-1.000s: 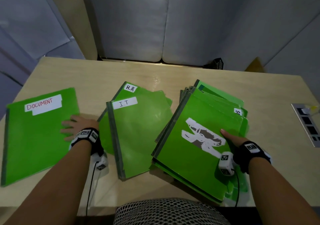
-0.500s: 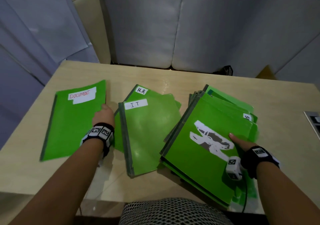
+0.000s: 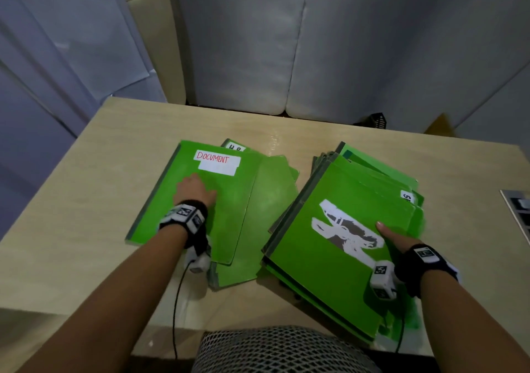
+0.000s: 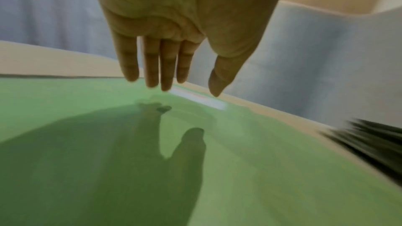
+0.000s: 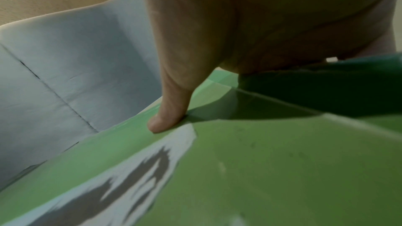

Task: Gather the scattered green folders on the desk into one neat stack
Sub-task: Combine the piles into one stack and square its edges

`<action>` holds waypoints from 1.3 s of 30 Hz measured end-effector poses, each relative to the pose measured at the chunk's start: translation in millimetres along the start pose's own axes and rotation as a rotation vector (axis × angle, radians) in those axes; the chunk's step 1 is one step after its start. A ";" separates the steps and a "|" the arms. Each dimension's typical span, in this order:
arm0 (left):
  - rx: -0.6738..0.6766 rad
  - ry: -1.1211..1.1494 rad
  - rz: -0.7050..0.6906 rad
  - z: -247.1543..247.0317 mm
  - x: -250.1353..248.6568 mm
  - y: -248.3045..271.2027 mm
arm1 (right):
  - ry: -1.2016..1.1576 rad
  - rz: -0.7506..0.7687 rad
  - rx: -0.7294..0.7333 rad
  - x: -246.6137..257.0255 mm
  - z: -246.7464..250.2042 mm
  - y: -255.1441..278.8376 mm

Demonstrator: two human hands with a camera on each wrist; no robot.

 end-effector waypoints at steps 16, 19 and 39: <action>0.077 0.266 0.307 -7.7 62.3 -2.1 | -0.084 -0.057 0.008 -1.9 -1.8 7.2; 0.193 0.474 0.314 -5.7 64.3 -2.8 | -0.038 -0.027 0.021 1.5 0.1 9.1; 0.439 0.595 0.177 -10.2 22.4 10.4 | -0.035 -0.074 0.125 -3.9 19.9 2.7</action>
Point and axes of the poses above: each hand's wrist, its own y-axis away from the middle knuckle, its own z-axis out of the back of the hand, x = y × z, the point moved 6 cm from there along -y, towards the middle knuckle
